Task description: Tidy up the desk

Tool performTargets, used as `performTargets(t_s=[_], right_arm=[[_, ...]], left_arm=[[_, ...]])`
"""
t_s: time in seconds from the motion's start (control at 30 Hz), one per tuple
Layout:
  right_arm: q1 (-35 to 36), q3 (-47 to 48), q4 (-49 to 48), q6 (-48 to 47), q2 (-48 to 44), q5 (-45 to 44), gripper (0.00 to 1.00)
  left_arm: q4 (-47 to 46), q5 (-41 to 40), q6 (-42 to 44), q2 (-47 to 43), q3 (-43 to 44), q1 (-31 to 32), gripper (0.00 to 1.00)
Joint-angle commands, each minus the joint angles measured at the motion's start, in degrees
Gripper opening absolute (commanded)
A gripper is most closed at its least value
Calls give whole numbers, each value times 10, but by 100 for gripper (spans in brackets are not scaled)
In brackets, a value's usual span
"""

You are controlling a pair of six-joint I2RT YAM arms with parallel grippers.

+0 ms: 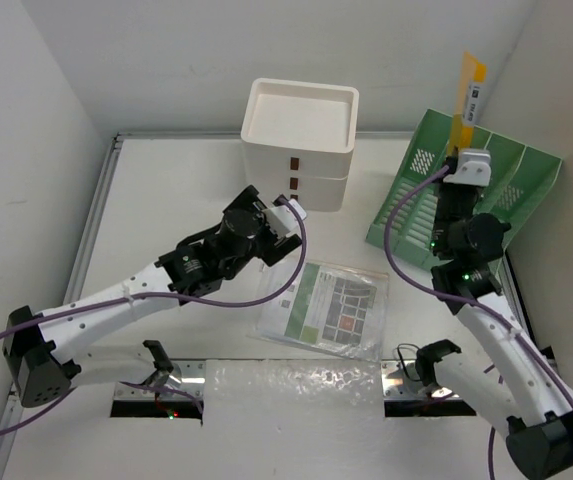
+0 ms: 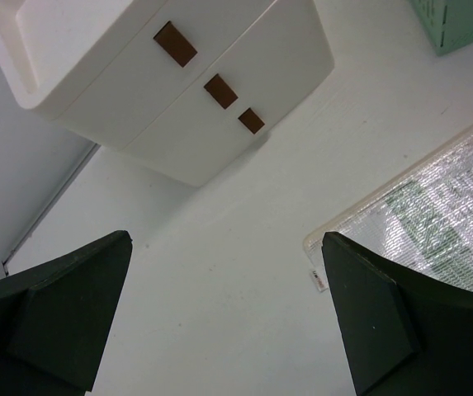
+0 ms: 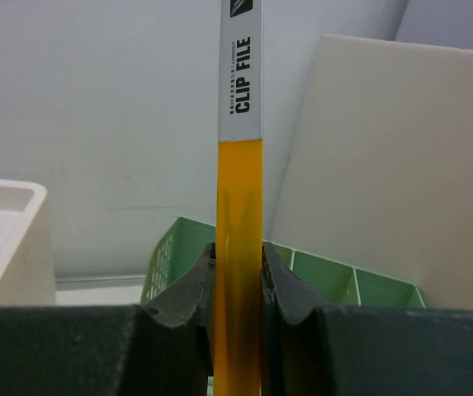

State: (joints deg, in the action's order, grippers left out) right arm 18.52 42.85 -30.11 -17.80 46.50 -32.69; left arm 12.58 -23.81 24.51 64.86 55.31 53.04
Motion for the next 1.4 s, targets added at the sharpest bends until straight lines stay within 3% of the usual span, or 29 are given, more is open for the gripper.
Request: performTargets(t_s=[0.0,0.17,0.3,0.33,0.37,0.47,0.6,0.7,0.8,1.13,1.3,1.37], right_arm=[[0,-32,-175,-50,10,-24,0],[1,-67,-240,-58,51,-12,0],[0,-89,-214,-18,93,-82,0],[-2,-96,-192,-8,98,-90,2],[-2,-102,-179,20,98,-95,12],[-6,-121,-130,73,97,-99,28],[-12,-112,-55,139,100,-133,30],[-16,-110,-11,160,100,-132,42],[-24,-87,17,158,109,-133,44],[-46,80,152,155,185,-177,41],[-65,115,196,180,212,-179,16],[-66,115,204,197,209,-179,13]], left_arm=[[-31,-13,6,-3,16,-10,100],[-34,-13,10,-2,15,-14,100],[-38,-9,7,-5,11,-16,99],[-37,-8,6,-7,9,-18,100],[-37,-6,7,-10,7,-18,100],[-41,-7,10,-17,2,-21,99],[-43,-4,10,-19,0,-22,100],[-45,0,9,-22,-1,-23,100],[-45,2,11,-22,-3,-23,100],[-47,2,17,-28,-9,-24,100],[-44,-1,21,-33,-12,-24,100],[-45,-1,21,-37,-13,-25,100]])
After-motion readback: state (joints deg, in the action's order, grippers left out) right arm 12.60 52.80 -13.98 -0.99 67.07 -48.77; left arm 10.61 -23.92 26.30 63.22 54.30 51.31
